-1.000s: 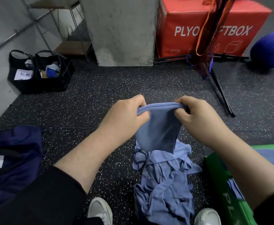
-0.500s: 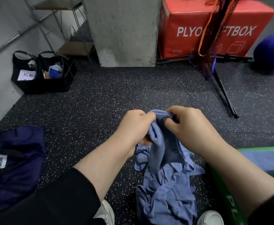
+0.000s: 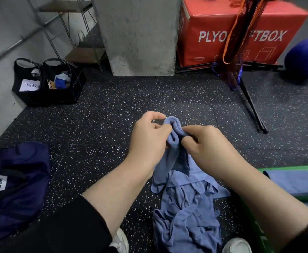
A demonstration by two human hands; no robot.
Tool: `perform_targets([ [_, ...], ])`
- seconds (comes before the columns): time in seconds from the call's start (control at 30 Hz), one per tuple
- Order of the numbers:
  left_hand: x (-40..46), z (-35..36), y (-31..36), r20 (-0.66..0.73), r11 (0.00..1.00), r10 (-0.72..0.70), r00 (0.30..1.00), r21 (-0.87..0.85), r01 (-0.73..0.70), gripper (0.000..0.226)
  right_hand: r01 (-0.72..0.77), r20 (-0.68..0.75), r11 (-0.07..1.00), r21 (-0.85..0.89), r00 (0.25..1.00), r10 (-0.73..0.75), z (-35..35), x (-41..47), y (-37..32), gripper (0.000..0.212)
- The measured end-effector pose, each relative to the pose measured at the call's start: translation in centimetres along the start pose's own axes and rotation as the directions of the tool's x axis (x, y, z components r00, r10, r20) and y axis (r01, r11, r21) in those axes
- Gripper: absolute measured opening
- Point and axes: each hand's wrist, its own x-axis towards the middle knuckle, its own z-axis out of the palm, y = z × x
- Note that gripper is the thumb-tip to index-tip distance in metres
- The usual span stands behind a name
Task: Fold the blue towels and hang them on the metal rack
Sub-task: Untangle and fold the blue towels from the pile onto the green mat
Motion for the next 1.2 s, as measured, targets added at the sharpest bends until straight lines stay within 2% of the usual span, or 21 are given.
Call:
perform_targets([
  [0.1,-0.4,0.2,0.3,0.031,0.997,0.037,0.999,-0.076,-0.034,0.032,-0.066,0.025,0.957,0.283,0.998,0.062,-0.4,0.3,0.3,0.020],
  [0.2,-0.7,0.2,0.9,0.120,0.990,0.054,0.991,-0.132,-0.038,0.043,-0.054,-0.020,0.928,0.368,0.998,0.066,-0.4,0.8,0.9,0.007],
  [0.33,0.5,-0.8,0.8,0.028,0.955,0.208,0.978,0.212,-0.209,0.033,-0.050,-0.117,0.960,0.276,0.990,0.085,-0.2,1.4,2.1,0.013],
  [0.37,0.9,-1.2,0.6,0.076,0.953,0.183,0.980,0.232,-0.196,0.035,-0.043,-0.103,0.952,0.304,0.992,0.077,-0.4,1.4,2.1,0.015],
  [0.4,1.1,-1.6,0.4,0.184,0.969,0.119,0.976,0.194,-0.155,0.041,-0.031,-0.079,0.938,0.346,0.995,0.062,-0.6,1.4,2.0,0.016],
  [0.47,1.2,-2.0,-0.3,0.420,0.996,-0.016,0.907,0.091,-0.025,0.051,0.000,-0.035,0.913,0.408,0.999,0.016,-1.2,1.3,1.9,0.019],
  [0.5,1.2,-2.1,-0.8,0.473,0.997,-0.048,0.880,0.076,0.013,0.050,0.009,-0.015,0.902,0.432,1.000,-0.003,-1.4,1.3,1.8,0.020],
  [0.6,0.8,-1.8,-1.4,0.475,0.997,-0.052,0.879,0.080,0.016,0.031,0.027,0.018,0.867,0.497,0.999,-0.042,-2.2,1.4,1.6,0.016],
  [0.67,0.6,-1.5,-1.6,0.500,0.998,-0.054,0.865,0.044,0.037,0.027,0.023,0.052,0.872,0.489,0.997,-0.055,-2.6,1.2,1.7,0.015],
  [0.73,0.4,-1.2,-1.6,0.519,0.997,-0.059,0.852,-0.015,0.078,0.032,0.022,0.055,0.889,0.458,0.997,-0.053,-2.8,1.1,1.8,0.008],
  [0.83,0.2,-0.9,-1.8,0.530,0.981,-0.073,0.845,-0.115,0.158,0.053,0.031,-0.049,0.892,0.452,0.999,-0.010,-2.8,1.3,1.8,0.013],
  [0.93,-0.2,-0.4,-2.4,0.538,0.991,-0.090,0.838,-0.033,0.127,0.061,0.004,-0.084,0.809,0.588,0.995,0.056,-3.2,1.4,1.4,0.009],
  [1.03,-0.9,0.0,-3.0,0.562,0.990,-0.134,0.816,0.040,0.135,0.069,-0.050,-0.101,0.772,0.634,0.984,0.147,-3.7,1.4,1.6,0.008],
  [1.1,-1.2,-0.1,-3.1,0.578,0.982,-0.178,0.796,0.056,0.179,0.068,-0.071,-0.121,0.744,0.664,0.972,0.201,-4.1,1.3,1.9,0.007],
  [1.2,-1.5,-0.8,-3.1,0.611,0.973,-0.226,0.759,0.113,0.200,0.058,-0.105,-0.117,0.646,0.756,0.950,0.291,-5.1,1.0,2.5,0.010],
])
